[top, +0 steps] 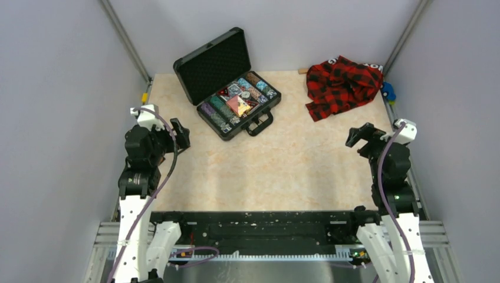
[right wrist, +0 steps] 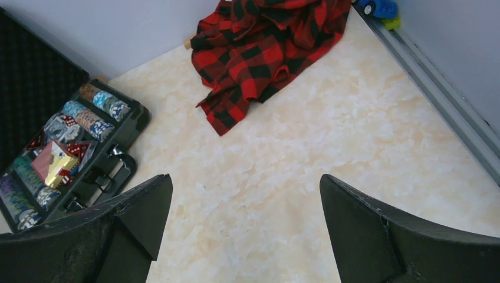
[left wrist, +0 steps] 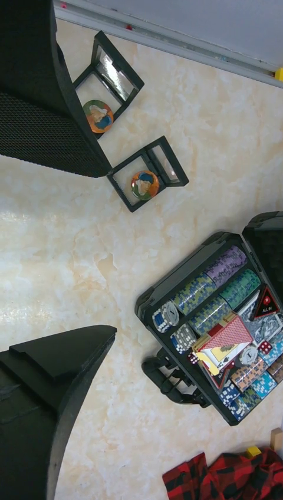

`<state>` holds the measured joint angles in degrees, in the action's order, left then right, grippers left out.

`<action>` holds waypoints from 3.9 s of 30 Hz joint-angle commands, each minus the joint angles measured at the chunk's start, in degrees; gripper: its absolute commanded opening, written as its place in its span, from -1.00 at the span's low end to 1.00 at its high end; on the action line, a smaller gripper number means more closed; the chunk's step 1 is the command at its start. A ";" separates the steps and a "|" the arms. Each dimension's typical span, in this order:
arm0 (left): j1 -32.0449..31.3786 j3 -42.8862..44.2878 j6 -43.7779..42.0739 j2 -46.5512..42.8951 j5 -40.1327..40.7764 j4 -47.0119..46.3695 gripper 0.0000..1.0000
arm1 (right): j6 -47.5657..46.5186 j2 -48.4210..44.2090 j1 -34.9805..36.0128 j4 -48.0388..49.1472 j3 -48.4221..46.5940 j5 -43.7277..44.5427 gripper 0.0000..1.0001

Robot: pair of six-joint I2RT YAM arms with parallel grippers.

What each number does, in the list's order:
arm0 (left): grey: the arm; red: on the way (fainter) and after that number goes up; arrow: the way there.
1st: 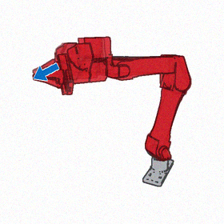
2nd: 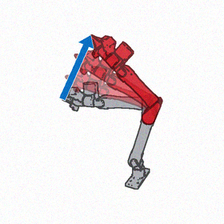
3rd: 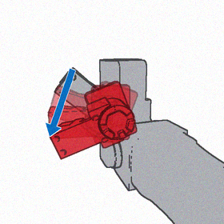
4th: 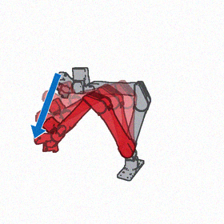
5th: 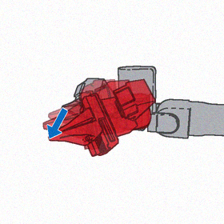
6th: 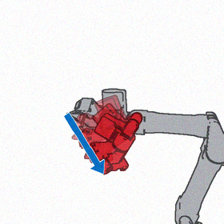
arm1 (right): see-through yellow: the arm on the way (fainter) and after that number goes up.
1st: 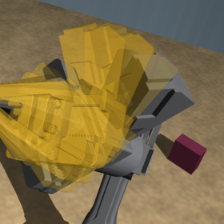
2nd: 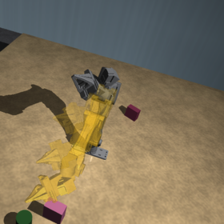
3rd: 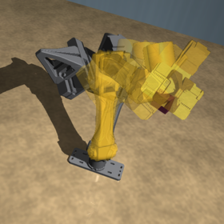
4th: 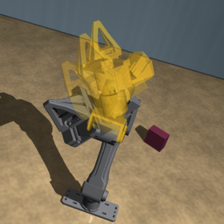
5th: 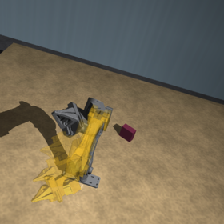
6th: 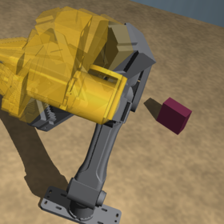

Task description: Pin the brooch onto the clothing

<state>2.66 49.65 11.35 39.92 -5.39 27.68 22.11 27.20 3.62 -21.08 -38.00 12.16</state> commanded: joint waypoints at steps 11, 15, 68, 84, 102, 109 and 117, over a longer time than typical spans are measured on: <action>0.32 5.02 0.60 3.79 -5.92 -0.39 0.98 | 0.27 14.92 -0.15 9.69 0.44 -1.32 0.97; 0.28 1.75 -1.27 4.14 -5.91 -2.24 0.97 | -1.42 28.65 -0.15 14.27 -3.20 -3.50 0.97; -6.67 -3.29 -3.39 3.98 -20.44 -5.42 0.97 | -0.49 36.93 54.47 3.16 -21.03 23.43 0.28; -32.50 -18.31 26.36 11.30 -14.81 -24.08 0.92 | 5.06 39.96 51.49 -13.03 -17.22 13.02 0.50; -41.68 -27.21 34.22 20.52 -11.28 -27.08 -0.48 | 14.49 58.42 58.31 -17.57 -19.99 23.42 -0.23; -40.13 -10.45 27.06 16.28 -1.88 -15.79 -1.00 | 6.98 52.66 50.14 -20.83 -27.39 26.32 -1.00; -15.49 23.11 11.48 17.03 -5.06 0.57 -1.00 | -9.22 41.95 15.96 -13.32 -51.87 11.44 -1.00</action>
<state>-21.71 61.10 31.48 58.54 -10.57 21.65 21.34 76.69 30.61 -39.64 -76.12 29.12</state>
